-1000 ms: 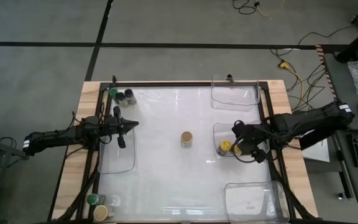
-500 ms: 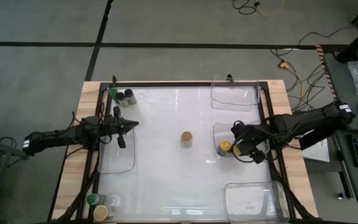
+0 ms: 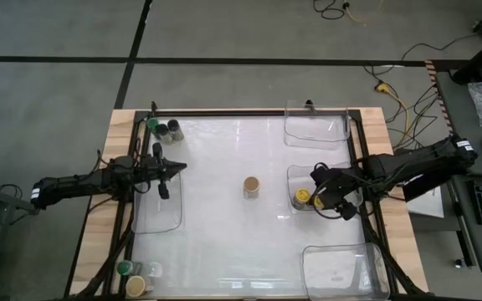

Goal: Sort spices by type
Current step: Put the yellow seasoning bottle into the middle right transparent bin, then put the top brown seasoning bottle into the bottom right transparent bin

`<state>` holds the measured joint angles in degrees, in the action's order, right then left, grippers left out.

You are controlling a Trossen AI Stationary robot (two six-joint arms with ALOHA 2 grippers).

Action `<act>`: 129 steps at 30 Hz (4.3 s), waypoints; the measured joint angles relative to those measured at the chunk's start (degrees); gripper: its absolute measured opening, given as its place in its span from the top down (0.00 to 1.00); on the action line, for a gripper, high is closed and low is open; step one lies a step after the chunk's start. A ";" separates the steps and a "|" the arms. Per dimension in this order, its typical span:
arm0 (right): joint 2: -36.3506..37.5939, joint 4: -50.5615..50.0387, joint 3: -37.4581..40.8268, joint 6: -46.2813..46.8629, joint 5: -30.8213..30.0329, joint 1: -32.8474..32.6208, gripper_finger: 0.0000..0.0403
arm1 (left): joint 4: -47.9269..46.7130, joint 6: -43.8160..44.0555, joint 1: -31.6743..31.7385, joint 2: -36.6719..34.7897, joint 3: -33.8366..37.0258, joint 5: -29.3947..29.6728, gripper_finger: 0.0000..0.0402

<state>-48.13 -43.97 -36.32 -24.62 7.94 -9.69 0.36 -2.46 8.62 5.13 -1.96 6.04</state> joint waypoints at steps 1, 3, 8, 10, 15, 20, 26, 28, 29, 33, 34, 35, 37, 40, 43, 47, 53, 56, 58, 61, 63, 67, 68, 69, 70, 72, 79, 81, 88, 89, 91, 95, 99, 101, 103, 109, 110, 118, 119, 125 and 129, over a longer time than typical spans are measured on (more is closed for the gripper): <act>-0.03 0.06 0.00 0.00 0.01 0.00 0.38 | 0.00 -0.02 0.00 0.00 0.00 0.00 1.00; -0.06 0.23 0.00 0.02 0.00 0.00 0.38 | 0.00 -0.02 -0.01 0.00 0.00 0.00 1.00; -0.08 0.74 0.02 0.07 0.00 0.00 0.40 | 0.00 -0.02 0.01 0.00 0.00 0.00 1.00; -0.08 0.77 0.05 0.09 0.00 0.00 0.40 | 0.00 -0.01 0.00 0.00 0.00 0.00 1.00; -0.08 0.85 0.11 0.13 0.00 -0.02 0.37 | 0.00 -0.02 -0.01 0.00 0.00 0.00 1.00; -0.08 1.09 0.11 0.15 -0.04 -0.02 0.35 | 0.00 -0.02 0.01 0.00 0.00 0.00 1.00; -0.08 1.09 0.11 0.17 -0.07 -0.01 0.37 | 0.00 -0.02 0.01 0.00 0.00 0.00 1.00; -0.08 1.09 0.11 0.17 -0.09 -0.02 0.38 | 0.00 0.00 0.00 0.00 0.00 0.00 1.00; -0.08 1.09 0.11 0.17 -0.09 0.00 0.38 | 0.00 0.00 0.01 0.00 0.00 0.00 1.00; -0.08 1.09 0.11 0.17 -0.48 -0.01 0.37 | 0.00 0.00 0.01 0.00 0.00 0.00 1.00; -0.08 1.09 0.11 0.20 -0.56 -0.01 0.36 | 0.00 -0.02 0.01 0.00 0.00 0.00 1.00; -0.08 1.12 0.11 0.18 -0.58 -0.02 0.35 | 0.00 -0.01 0.00 0.00 0.00 0.00 1.00; -0.08 1.42 0.11 0.86 -0.61 -0.02 0.33 | 0.00 -0.01 0.01 0.00 0.00 0.00 1.00; -0.08 1.51 0.11 1.23 -0.74 -0.02 0.32 | 0.00 -0.02 0.01 0.00 0.00 0.00 1.00; -0.08 1.73 0.11 1.91 -2.12 -0.02 0.30 | 0.00 -0.02 -0.01 0.00 0.00 0.00 1.00; -0.08 2.39 0.11 2.49 -2.50 -0.02 0.29 | 0.00 0.00 0.00 0.00 0.00 0.00 1.00; 0.00 2.45 0.11 2.58 -2.55 -0.02 0.29 | 0.00 -0.01 0.01 0.00 0.00 0.00 1.00; 0.01 2.45 0.11 2.70 -2.59 -0.02 0.31 | 0.00 0.00 0.01 0.00 0.00 0.00 1.00; 0.01 2.47 0.11 2.75 -3.32 -0.02 0.31 | 0.00 -0.01 0.01 0.00 0.00 0.00 1.00; 0.01 2.45 0.11 2.88 -3.69 -0.02 0.32 | 0.00 -0.02 0.00 0.00 0.00 0.00 1.00; 0.01 2.47 0.11 2.97 -3.71 -0.01 0.32 | 0.00 0.00 -0.01 0.00 0.00 0.00 1.00; 0.03 2.48 0.11 3.15 -4.58 -0.02 0.30 | 0.00 -0.02 0.00 0.00 0.00 0.00 1.00; 0.03 2.51 0.11 3.19 -4.94 -0.02 0.30 | 0.00 -0.01 -0.01 0.00 0.00 0.00 1.00; 0.03 2.49 0.11 3.19 -5.05 -0.02 0.29 | 0.00 0.00 0.00 0.00 0.00 0.00 1.00; 0.03 2.49 0.11 3.19 -5.07 -0.02 0.29 | 0.00 -0.02 0.00 0.00 0.00 0.00 1.00; 0.03 2.49 0.11 3.19 -5.17 -0.01 0.29 | 0.00 -0.01 0.01 0.00 0.00 0.00 1.00; 0.03 2.31 0.11 3.23 -6.56 -0.02 0.31 | 0.00 -0.02 -0.01 0.00 0.00 0.00 1.00; 0.03 2.29 0.11 3.31 -6.58 -0.02 0.32 | 0.00 -0.01 0.01 0.00 0.00 0.00 1.00; 0.03 2.29 0.11 3.61 -6.58 -0.02 0.34 | 0.00 0.00 -0.01 0.00 0.00 0.00 1.00; 0.03 2.29 0.11 3.61 -6.59 -0.02 0.34 | 0.00 -0.01 -0.01 0.00 0.00 0.00 1.00; 0.03 2.32 0.11 3.63 -6.59 -0.02 0.33 | 0.00 0.00 -0.02 0.00 0.00 0.00 1.00; 0.03 2.30 -0.08 3.95 -6.60 -0.02 0.29 | 0.00 -0.01 0.00 0.00 0.00 0.00 1.00; 0.03 2.32 -1.02 5.10 -6.56 -0.02 0.24 | 0.00 -0.01 0.00 0.00 0.00 0.00 1.00; 0.03 2.19 -1.74 5.55 -6.54 -0.02 0.22 | 0.00 0.00 0.00 0.00 0.00 0.00 1.00; 0.03 2.12 -2.70 6.52 -6.48 -0.02 0.20 | 0.00 0.00 -0.02 0.00 0.00 0.00 1.00; 0.03 2.50 -7.13 9.13 -6.45 -0.02 0.14 | 0.00 -0.02 -0.01 0.00 0.00 0.00 1.00; -0.01 2.74 -7.88 9.51 -6.45 -0.02 0.13 | 0.00 0.00 -0.02 0.00 0.00 0.00 1.00; -4.83 7.82 -12.39 16.20 -6.50 -0.02 0.11 | 0.00 -0.01 0.00 0.00 0.00 0.00 1.00; -5.89 8.95 -12.75 16.96 -6.47 -0.02 0.11 | 0.00 -0.01 0.01 0.00 0.00 0.00 1.00; -13.93 13.31 -15.86 18.10 -8.25 -0.02 0.11 | 0.00 -0.01 0.00 0.00 0.00 0.00 1.00; -20.40 15.97 -19.24 19.41 -14.82 -0.02 0.11 | 0.00 -0.02 -0.01 0.00 0.00 0.00 1.00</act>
<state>-68.53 -28.00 -55.56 -5.21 -6.87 -9.72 0.36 -2.48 8.60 5.13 -1.96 6.04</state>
